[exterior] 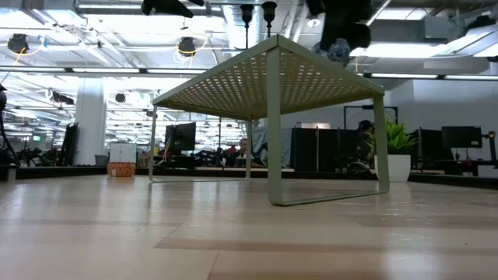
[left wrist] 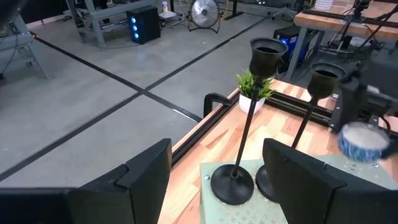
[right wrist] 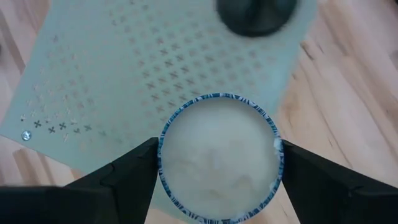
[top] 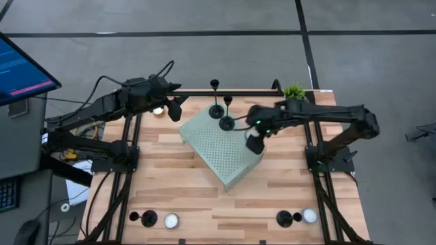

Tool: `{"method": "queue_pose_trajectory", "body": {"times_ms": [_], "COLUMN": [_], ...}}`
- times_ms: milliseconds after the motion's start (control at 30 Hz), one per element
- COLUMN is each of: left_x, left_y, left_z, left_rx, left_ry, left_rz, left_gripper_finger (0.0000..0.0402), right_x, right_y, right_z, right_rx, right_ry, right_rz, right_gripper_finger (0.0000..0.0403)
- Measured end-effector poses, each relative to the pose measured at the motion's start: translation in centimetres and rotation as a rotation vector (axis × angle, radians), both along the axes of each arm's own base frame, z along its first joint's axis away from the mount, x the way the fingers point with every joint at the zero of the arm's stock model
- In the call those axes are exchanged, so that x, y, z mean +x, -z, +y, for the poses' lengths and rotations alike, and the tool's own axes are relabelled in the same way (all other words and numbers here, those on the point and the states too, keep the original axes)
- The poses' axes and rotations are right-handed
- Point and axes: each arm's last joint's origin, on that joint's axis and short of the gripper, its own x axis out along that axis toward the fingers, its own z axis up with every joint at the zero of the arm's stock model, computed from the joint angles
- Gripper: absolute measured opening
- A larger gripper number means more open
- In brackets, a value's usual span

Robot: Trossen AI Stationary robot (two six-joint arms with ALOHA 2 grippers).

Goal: Pick & Place candle stick holders
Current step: Put the top blue scented candle on the shelf

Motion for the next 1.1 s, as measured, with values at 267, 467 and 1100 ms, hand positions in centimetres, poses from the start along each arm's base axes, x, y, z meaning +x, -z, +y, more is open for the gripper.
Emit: {"method": "queue_pose_trajectory", "body": {"times_ms": [267,467,1100], "left_x": [0.0,0.0,0.0], "left_y": [-0.1,-0.1,-0.1], "left_z": [0.0,0.0,0.0], "left_rx": [0.000,0.000,0.010], "left_ry": [0.011,0.010,0.014], "left_rz": [-0.006,-0.006,0.000], "left_gripper_finger": [0.0254,0.0254,0.0254], "right_x": [3.4,4.6,5.2], "right_y": [1.6,3.0,3.2], "right_z": [0.2,-0.3,-0.8], "right_rx": [-0.058,-0.094,-0.099], "right_ry": [-0.086,-0.113,-0.125], "right_rz": [0.071,0.115,0.083], "right_gripper_finger": [0.0290,0.0290,0.0290]}}
